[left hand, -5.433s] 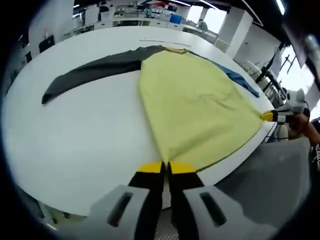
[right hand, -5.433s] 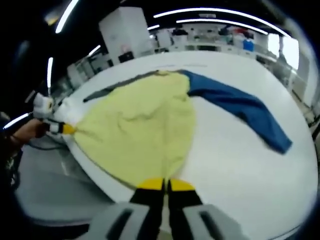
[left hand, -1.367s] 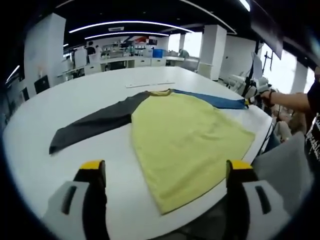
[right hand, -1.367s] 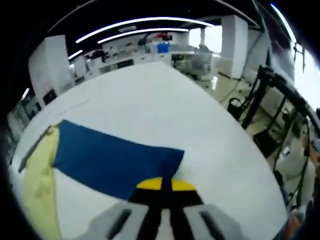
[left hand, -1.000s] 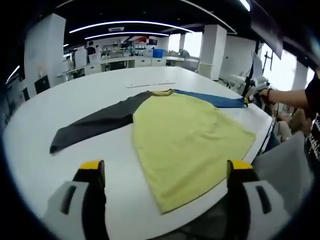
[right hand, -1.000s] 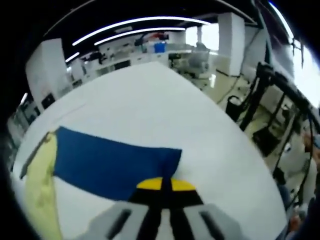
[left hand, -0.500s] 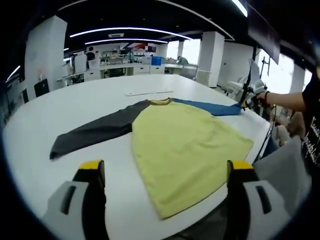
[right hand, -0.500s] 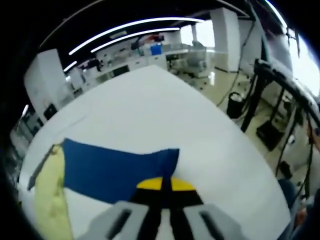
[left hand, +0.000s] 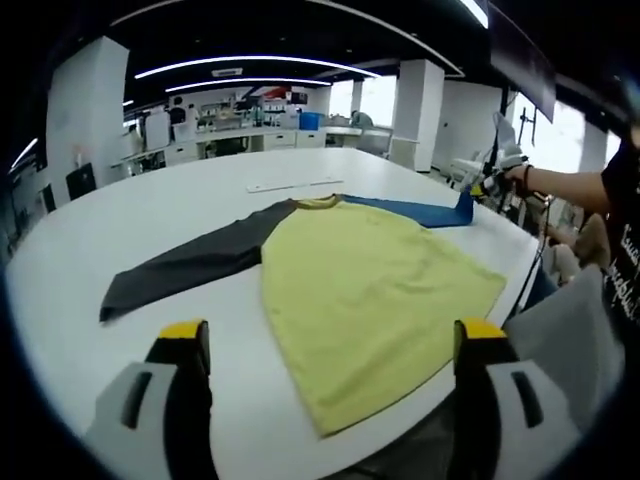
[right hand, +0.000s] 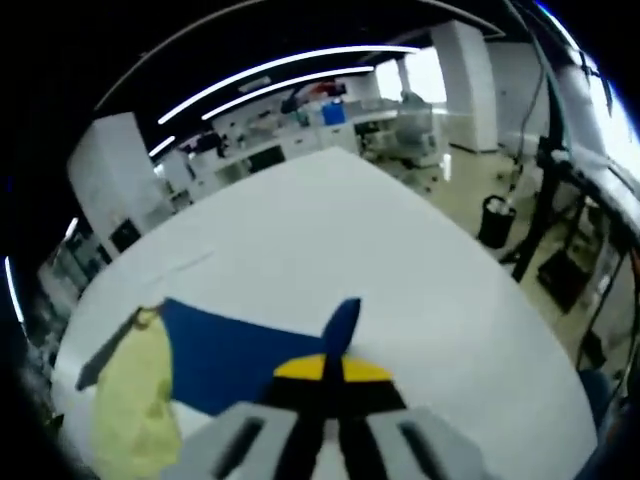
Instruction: Fold the garment on the visible template until the final outline fits inside the template.
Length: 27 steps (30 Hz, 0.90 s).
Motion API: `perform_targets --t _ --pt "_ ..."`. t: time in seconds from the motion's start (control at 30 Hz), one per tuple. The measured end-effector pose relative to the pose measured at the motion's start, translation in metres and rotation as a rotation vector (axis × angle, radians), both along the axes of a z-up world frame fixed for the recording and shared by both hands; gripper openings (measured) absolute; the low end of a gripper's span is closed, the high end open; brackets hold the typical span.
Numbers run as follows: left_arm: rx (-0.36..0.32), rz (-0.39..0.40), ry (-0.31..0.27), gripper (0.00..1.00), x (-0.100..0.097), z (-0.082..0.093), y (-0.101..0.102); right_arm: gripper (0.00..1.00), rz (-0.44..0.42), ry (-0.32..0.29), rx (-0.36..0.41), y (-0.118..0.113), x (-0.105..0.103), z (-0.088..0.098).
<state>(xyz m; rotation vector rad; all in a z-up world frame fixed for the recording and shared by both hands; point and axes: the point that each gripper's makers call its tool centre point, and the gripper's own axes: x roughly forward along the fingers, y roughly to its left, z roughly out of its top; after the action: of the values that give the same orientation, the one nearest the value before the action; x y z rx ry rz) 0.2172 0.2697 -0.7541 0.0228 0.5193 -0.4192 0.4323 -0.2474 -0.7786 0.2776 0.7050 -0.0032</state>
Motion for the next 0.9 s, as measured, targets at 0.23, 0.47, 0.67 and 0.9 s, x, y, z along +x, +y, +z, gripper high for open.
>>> perform_targets --t 0.23,0.47,0.67,0.9 --pt "-0.009 0.006 -0.007 0.99 0.000 0.001 0.001 0.00 0.045 -0.016 0.019 0.027 0.013 0.009" --pt "-0.008 0.009 -0.009 0.99 0.000 0.001 0.001 0.00 0.101 -0.020 0.039 0.061 0.024 0.013" --pt "0.001 0.005 -0.010 0.98 0.000 0.000 0.002 0.00 0.157 -0.019 0.040 0.092 0.031 0.014" --pt "-0.002 0.006 -0.011 0.98 -0.001 -0.001 0.005 0.00 0.221 -0.012 0.023 0.126 0.030 0.018"
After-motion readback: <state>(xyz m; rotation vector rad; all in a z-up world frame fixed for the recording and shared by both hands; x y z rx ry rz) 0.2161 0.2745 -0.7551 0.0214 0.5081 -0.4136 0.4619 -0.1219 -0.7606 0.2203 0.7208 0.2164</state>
